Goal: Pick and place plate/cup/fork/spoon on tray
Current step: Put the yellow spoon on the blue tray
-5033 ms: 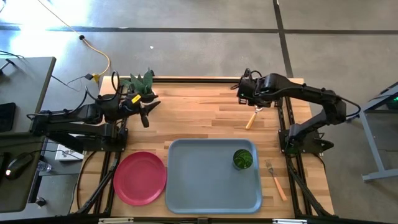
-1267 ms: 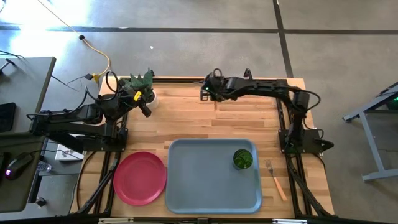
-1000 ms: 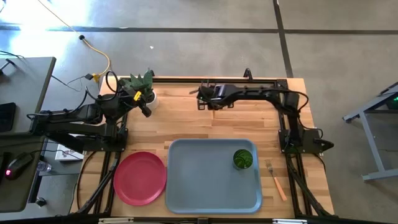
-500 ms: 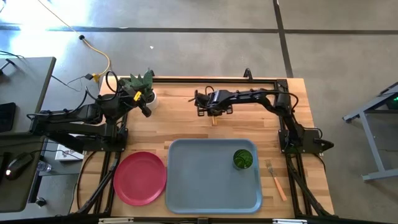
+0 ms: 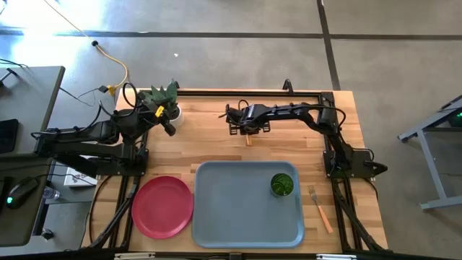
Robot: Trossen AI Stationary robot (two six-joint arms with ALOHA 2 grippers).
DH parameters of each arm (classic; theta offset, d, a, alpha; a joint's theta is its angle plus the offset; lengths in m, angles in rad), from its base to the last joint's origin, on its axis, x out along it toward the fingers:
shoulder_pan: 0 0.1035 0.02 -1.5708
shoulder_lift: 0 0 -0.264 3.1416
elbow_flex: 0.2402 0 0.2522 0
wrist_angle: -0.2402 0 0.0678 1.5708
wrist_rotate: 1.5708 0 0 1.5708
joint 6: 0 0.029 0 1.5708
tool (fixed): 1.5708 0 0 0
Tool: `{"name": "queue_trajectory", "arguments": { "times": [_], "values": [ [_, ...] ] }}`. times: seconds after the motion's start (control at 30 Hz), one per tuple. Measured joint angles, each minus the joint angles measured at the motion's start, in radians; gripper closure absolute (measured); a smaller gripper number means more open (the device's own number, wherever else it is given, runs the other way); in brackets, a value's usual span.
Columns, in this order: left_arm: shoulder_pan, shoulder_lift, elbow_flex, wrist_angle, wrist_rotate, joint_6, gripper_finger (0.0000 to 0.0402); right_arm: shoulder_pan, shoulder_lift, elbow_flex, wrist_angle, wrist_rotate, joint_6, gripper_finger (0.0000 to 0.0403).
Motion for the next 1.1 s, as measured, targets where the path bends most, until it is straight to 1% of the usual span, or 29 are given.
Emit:
{"name": "queue_trajectory", "arguments": {
  "times": [0.1, 0.2, 0.37, 0.6, 0.83, 1.0, 1.1],
  "values": [
    [0.000, 0.000, 0.000, 0.000, 0.000, 0.000, 0.0291, 0.000, 0.000, 0.000, 0.000, -0.005, 0.002, 0.0308],
    [0.000, 0.000, 0.000, 0.000, 0.000, 0.000, 0.0291, 0.000, -0.002, -0.001, 0.000, -0.005, 0.001, 0.0299],
    [0.000, 0.000, 0.000, 0.000, 0.000, 0.000, 0.0291, 0.001, -0.004, 0.018, -0.028, -0.006, -0.017, 0.0296],
    [0.000, 0.000, 0.000, 0.000, 0.000, 0.000, 0.0291, 0.001, -0.004, 0.090, -0.125, 0.053, -0.027, 0.0294],
    [0.000, 0.000, 0.000, 0.000, -0.001, -0.012, 0.0278, 0.001, -0.005, 0.204, -0.249, 0.084, -0.061, 0.0294],
    [0.000, 0.000, 0.000, 0.001, -0.018, -0.118, 0.0249, 0.001, -0.006, 0.324, -0.349, 0.118, -0.095, 0.0295],
    [-0.001, 0.001, 0.029, -0.019, -0.018, -0.163, 0.0235, 0.003, -0.007, 0.410, -0.394, 0.147, -0.128, 0.0295]
  ]
}}
